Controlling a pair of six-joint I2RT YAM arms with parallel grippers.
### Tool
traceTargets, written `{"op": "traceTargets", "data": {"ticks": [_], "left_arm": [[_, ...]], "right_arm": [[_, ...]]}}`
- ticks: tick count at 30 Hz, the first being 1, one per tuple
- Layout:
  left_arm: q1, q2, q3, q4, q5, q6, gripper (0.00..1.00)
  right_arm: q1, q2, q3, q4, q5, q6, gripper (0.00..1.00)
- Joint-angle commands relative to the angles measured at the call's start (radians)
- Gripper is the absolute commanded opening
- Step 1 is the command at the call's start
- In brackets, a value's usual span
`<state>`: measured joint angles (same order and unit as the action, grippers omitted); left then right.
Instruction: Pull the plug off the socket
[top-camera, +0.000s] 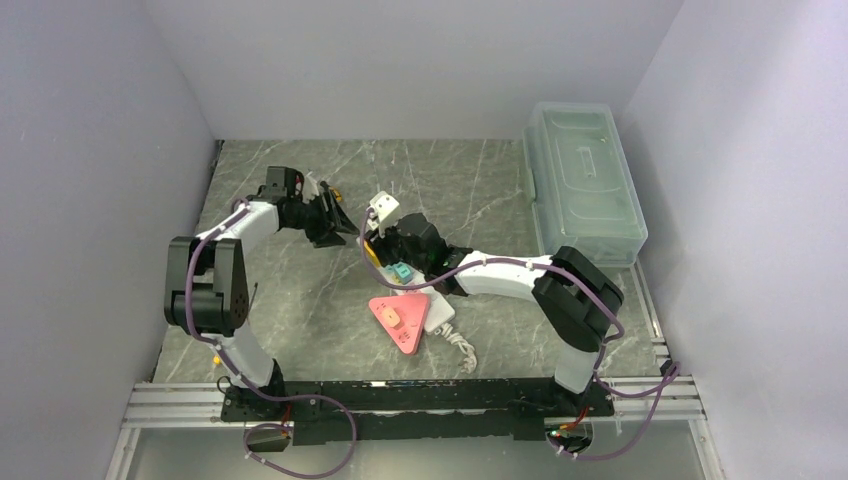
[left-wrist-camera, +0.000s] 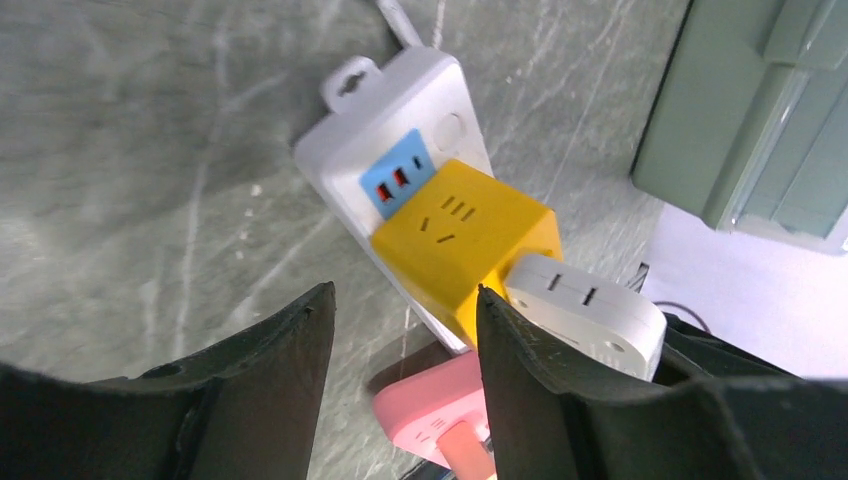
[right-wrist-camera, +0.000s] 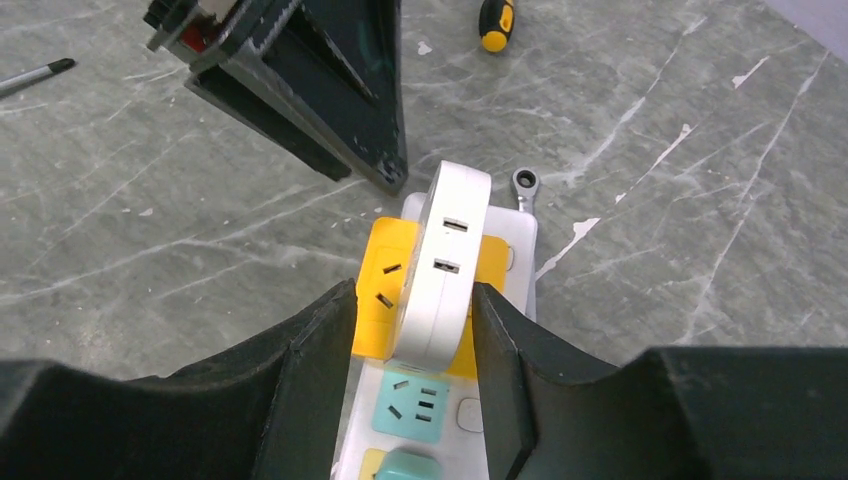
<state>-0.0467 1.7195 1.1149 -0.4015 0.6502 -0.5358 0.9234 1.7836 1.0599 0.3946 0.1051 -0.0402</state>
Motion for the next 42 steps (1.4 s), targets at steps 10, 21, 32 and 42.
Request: {"op": "traceTargets", "data": {"ticks": [10, 21, 32, 42], "left_arm": [[-0.049, 0.028, -0.009, 0.048, 0.082, -0.016, 0.42], [-0.077, 0.013, -0.018, 0.056, 0.078, -0.021, 0.39], [-0.120, 0.034, -0.012, 0.009, 0.031, -0.016, 0.30], [-0.137, 0.011, -0.029, 0.024, 0.018, -0.027, 0.31]], "right_arm": [[0.000, 0.000, 0.030, 0.033, 0.018, 0.058, 0.44], [0.001, 0.024, 0.046, 0.018, 0.038, 0.077, 0.43], [0.000, 0.043, 0.056, 0.010, 0.054, 0.085, 0.34], [-0.001, 0.056, 0.055, 0.006, 0.095, 0.098, 0.16]]}}
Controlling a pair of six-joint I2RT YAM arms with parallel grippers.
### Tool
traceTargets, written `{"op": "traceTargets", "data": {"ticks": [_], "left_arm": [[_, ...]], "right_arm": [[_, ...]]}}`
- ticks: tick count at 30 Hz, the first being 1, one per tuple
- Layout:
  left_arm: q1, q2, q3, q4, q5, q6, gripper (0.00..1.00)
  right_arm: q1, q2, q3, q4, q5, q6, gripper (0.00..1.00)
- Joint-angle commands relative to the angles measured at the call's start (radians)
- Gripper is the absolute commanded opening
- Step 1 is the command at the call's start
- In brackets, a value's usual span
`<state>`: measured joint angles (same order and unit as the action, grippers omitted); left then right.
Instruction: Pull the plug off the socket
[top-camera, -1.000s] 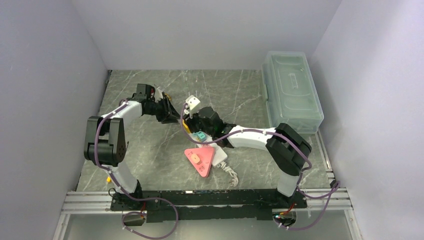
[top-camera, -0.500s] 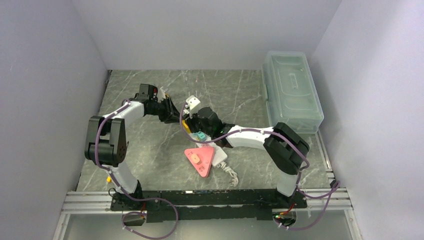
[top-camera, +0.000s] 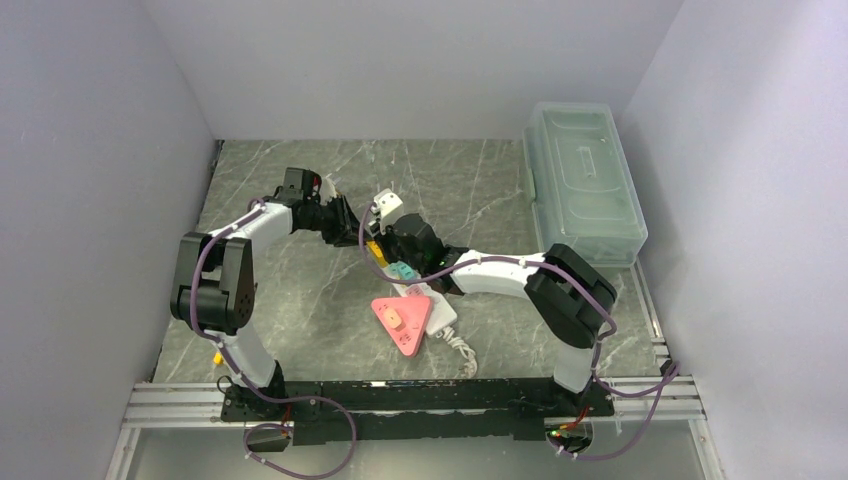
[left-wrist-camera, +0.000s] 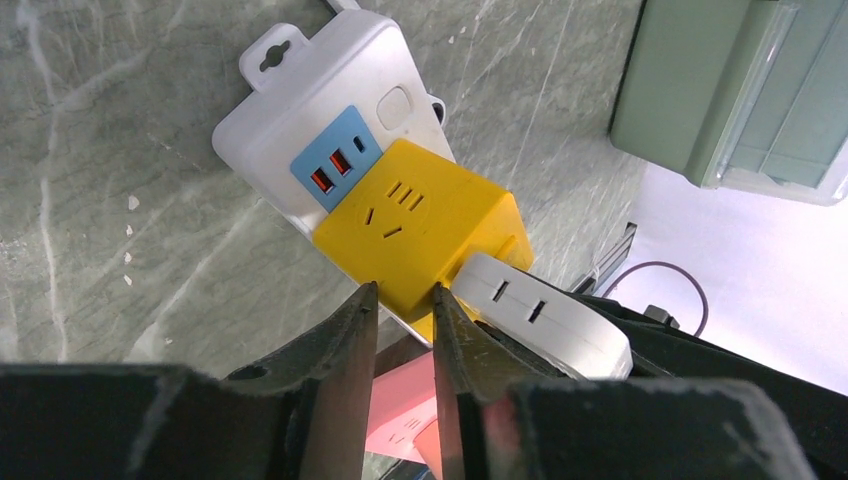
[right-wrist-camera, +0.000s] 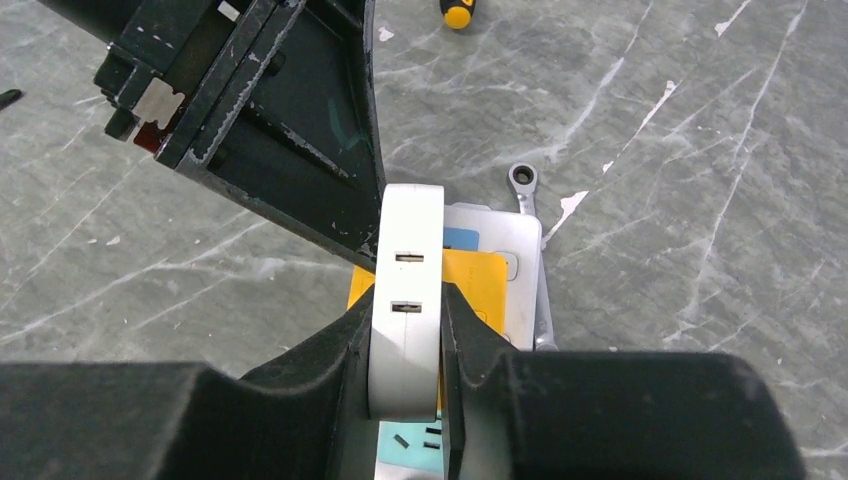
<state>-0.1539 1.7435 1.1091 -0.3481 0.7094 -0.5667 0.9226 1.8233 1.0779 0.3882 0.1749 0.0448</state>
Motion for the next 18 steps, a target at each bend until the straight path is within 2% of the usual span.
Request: {"op": "traceTargets", "data": {"ticks": [1, 9, 18], "left_arm": [[-0.030, -0.019, -0.027, -0.027, -0.041, 0.001, 0.32], [-0.044, -0.044, -0.038, -0.003, -0.029, 0.002, 0.40], [-0.054, -0.008, -0.030, -0.020, -0.041, 0.003, 0.32]], "right_arm": [[0.000, 0.015, 0.035, 0.013, 0.032, 0.014, 0.14], [-0.017, 0.018, 0.034, 0.005, 0.045, 0.041, 0.04], [-0.021, 0.018, 0.026, 0.010, 0.047, 0.043, 0.00]]}}
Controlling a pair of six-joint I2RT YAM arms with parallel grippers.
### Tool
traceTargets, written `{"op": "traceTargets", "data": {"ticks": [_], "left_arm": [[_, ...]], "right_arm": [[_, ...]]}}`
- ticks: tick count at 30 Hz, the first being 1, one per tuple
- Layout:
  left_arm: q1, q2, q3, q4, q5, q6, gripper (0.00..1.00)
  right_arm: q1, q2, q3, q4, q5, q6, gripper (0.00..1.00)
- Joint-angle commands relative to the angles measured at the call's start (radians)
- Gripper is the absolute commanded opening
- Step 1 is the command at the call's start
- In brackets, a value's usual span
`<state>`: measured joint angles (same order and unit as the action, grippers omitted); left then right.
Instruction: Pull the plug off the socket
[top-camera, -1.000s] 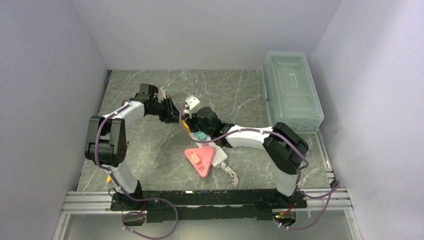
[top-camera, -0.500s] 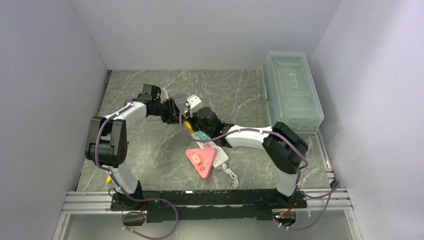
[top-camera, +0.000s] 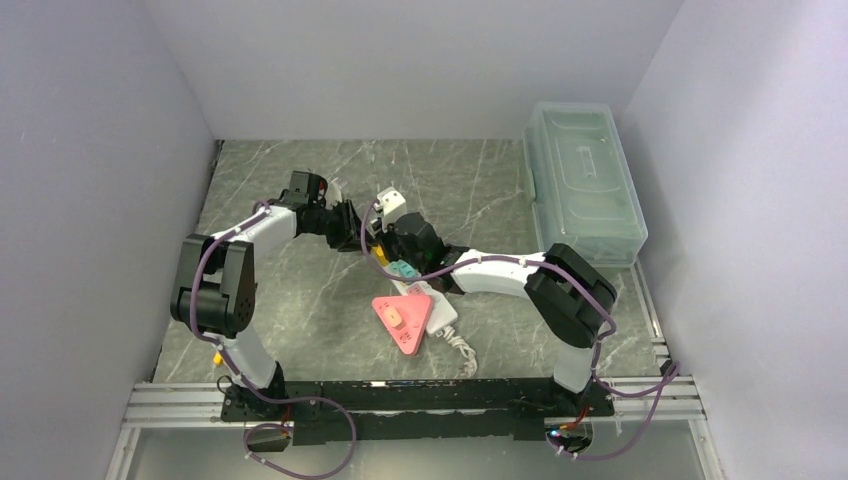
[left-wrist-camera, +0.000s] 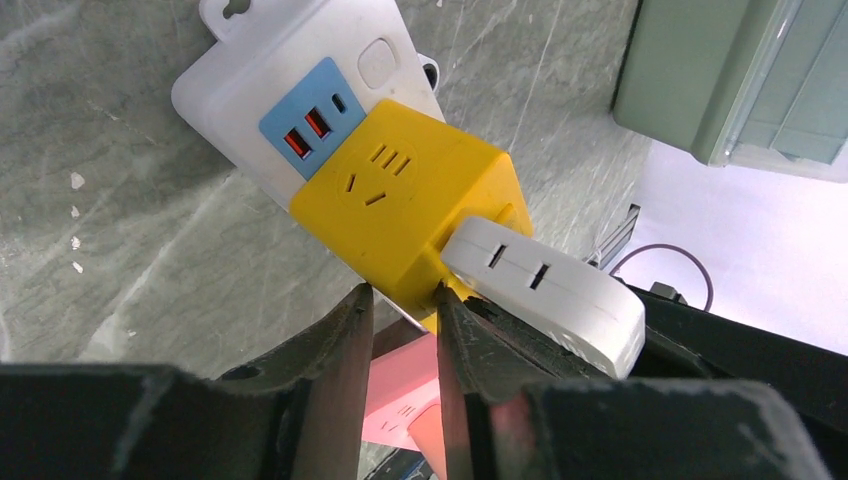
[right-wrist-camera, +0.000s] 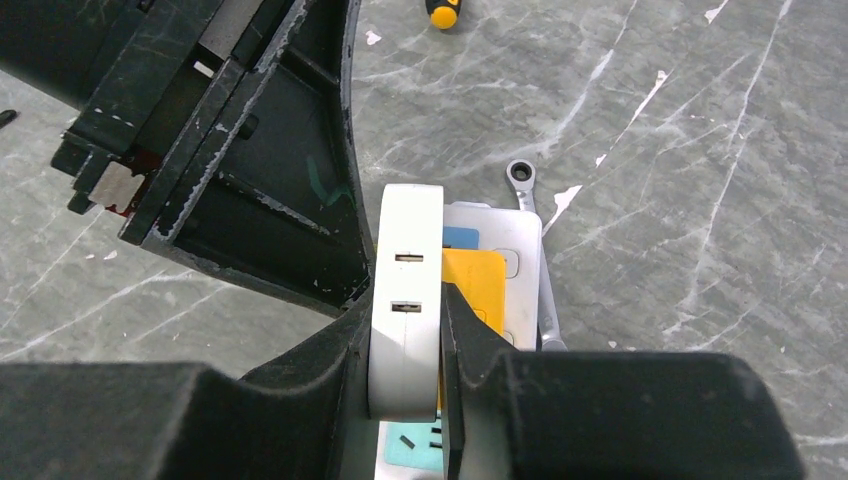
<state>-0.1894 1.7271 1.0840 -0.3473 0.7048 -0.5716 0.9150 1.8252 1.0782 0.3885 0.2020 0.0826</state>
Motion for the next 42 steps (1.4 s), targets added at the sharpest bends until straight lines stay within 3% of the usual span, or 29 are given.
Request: {"op": "traceTargets", "data": {"ticks": [1, 8, 29, 42], "left_arm": [[-0.019, 0.011, -0.005, -0.019, -0.041, 0.007, 0.30], [-0.024, 0.040, -0.001, -0.020, -0.038, 0.001, 0.26], [-0.025, 0.060, 0.012, -0.034, -0.066, 0.014, 0.26], [-0.027, 0.092, 0.028, -0.070, -0.110, 0.027, 0.24]], "right_arm": [[-0.013, 0.015, 0.022, 0.013, 0.021, 0.006, 0.00], [-0.009, 0.009, 0.009, 0.031, 0.019, 0.001, 0.00], [0.031, 0.002, -0.014, 0.071, 0.033, -0.035, 0.00], [-0.034, -0.038, -0.045, 0.080, -0.034, 0.067, 0.00]]}}
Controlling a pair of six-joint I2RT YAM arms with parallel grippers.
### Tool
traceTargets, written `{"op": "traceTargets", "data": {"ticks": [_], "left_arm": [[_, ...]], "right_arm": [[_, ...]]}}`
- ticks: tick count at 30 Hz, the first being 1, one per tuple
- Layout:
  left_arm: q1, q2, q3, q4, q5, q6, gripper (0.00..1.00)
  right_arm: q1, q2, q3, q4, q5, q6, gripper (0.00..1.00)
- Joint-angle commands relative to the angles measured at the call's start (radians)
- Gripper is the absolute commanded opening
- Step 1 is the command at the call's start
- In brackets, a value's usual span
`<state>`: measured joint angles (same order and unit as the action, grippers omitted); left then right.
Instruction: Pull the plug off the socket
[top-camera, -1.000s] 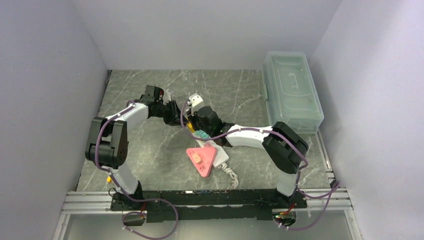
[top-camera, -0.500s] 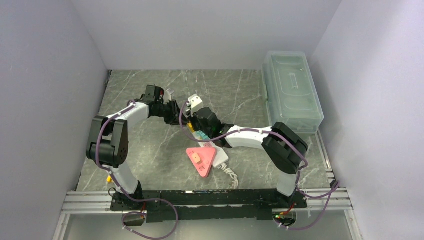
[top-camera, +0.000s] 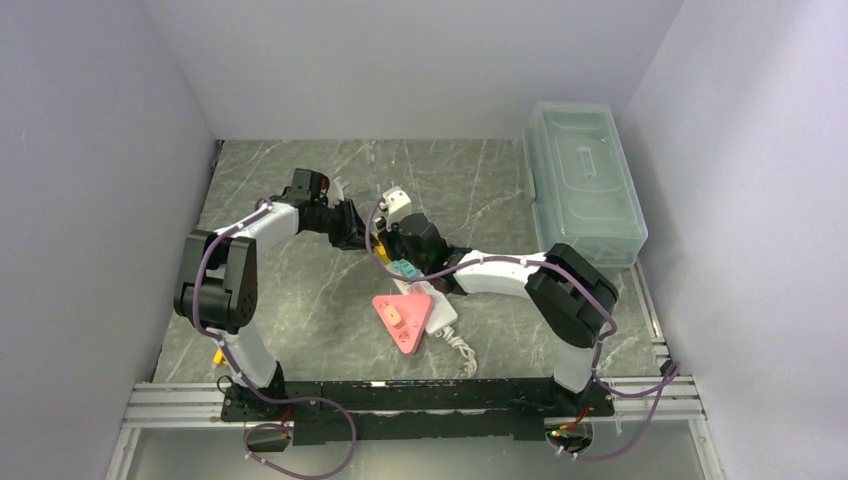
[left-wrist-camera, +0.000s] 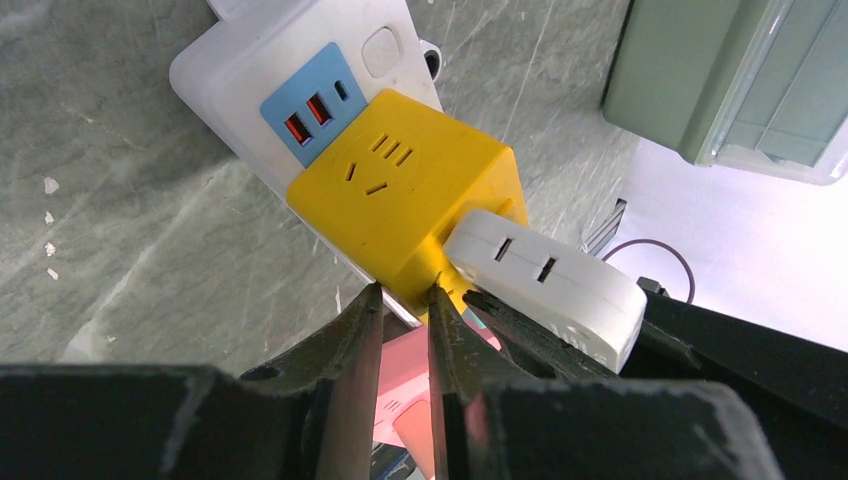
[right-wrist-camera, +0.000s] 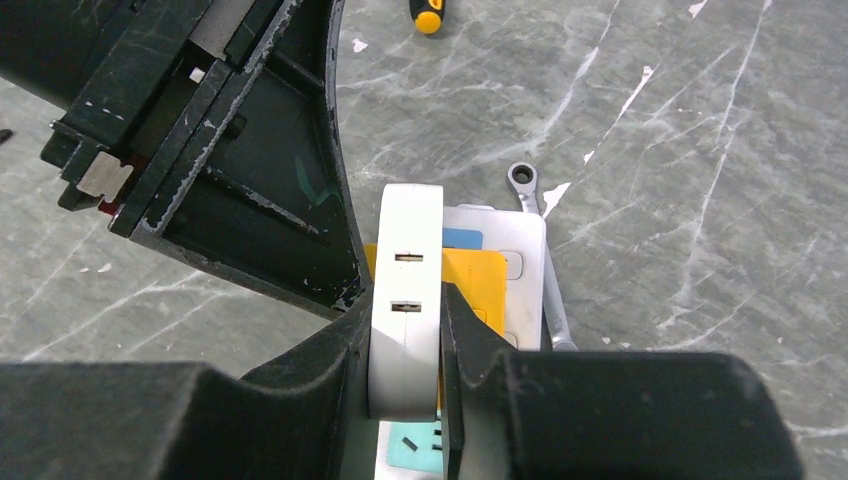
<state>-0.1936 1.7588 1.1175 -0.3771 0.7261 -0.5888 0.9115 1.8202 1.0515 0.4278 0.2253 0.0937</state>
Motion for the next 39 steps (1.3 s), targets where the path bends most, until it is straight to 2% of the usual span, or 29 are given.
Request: {"op": "traceTargets", "data": {"ticks": [1, 22, 27, 33, 39], "left_arm": [[-0.023, 0.063, -0.005, -0.041, -0.131, 0.044, 0.24], [-0.024, 0.079, 0.004, -0.045, -0.139, 0.047, 0.24], [-0.024, 0.082, 0.006, -0.046, -0.143, 0.048, 0.24], [-0.028, 0.096, 0.007, -0.046, -0.143, 0.049, 0.24], [-0.030, 0.102, 0.007, -0.042, -0.141, 0.049, 0.24]], "right_arm": [[-0.033, -0.033, -0.020, 0.043, -0.057, 0.054, 0.00], [0.076, -0.044, -0.066, 0.147, 0.097, -0.069, 0.00], [0.069, -0.060, -0.080, 0.158, 0.106, -0.041, 0.00], [0.006, -0.095, -0.109, 0.163, 0.025, 0.061, 0.00], [0.018, -0.099, -0.112, 0.171, 0.054, 0.017, 0.00]]}}
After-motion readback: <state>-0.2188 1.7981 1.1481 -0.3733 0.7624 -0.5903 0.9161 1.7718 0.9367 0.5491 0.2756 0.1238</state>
